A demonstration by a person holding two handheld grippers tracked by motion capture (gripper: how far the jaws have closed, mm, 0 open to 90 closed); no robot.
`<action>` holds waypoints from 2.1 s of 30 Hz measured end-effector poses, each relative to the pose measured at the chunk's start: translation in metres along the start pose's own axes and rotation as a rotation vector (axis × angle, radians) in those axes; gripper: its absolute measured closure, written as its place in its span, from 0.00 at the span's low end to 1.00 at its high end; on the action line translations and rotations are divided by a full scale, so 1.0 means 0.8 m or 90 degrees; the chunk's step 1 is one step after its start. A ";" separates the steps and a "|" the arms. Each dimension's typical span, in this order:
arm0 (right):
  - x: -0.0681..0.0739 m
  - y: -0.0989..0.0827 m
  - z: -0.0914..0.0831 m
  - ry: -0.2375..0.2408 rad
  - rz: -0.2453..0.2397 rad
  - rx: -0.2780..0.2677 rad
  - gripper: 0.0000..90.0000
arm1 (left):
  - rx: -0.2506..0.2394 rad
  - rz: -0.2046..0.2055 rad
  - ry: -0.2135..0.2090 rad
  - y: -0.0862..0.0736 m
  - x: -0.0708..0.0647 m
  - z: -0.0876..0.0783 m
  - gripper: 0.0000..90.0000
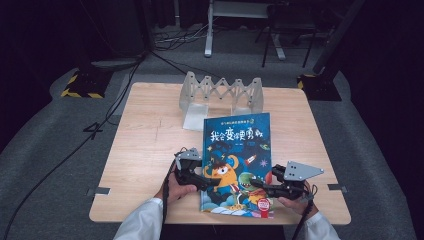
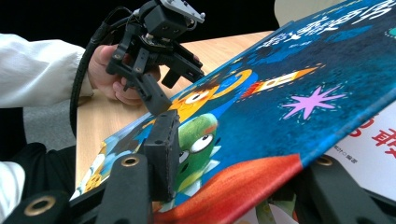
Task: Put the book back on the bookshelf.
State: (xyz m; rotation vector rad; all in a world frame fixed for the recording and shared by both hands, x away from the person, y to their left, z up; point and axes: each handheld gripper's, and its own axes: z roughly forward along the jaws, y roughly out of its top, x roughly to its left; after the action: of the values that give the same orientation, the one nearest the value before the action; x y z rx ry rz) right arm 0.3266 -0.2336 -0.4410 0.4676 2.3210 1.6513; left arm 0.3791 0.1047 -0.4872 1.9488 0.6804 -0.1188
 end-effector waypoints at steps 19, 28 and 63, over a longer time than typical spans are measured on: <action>-0.018 -0.010 -0.005 -0.051 0.021 0.015 0.60 | -0.138 0.157 0.073 0.017 -0.066 -0.062 0.49; -0.016 -0.014 -0.006 -0.066 0.015 0.010 0.58 | -0.132 0.196 0.098 0.017 -0.079 -0.051 0.58; -0.049 -0.014 -0.024 -0.175 0.092 0.015 0.33 | -0.086 0.293 0.084 0.012 -0.107 -0.023 0.83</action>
State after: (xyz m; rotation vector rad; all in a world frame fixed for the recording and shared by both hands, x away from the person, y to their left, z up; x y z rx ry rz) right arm 0.3541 -0.2696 -0.4442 0.8288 2.1495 1.5104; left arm 0.3086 0.0824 -0.4394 1.9430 0.3006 0.3341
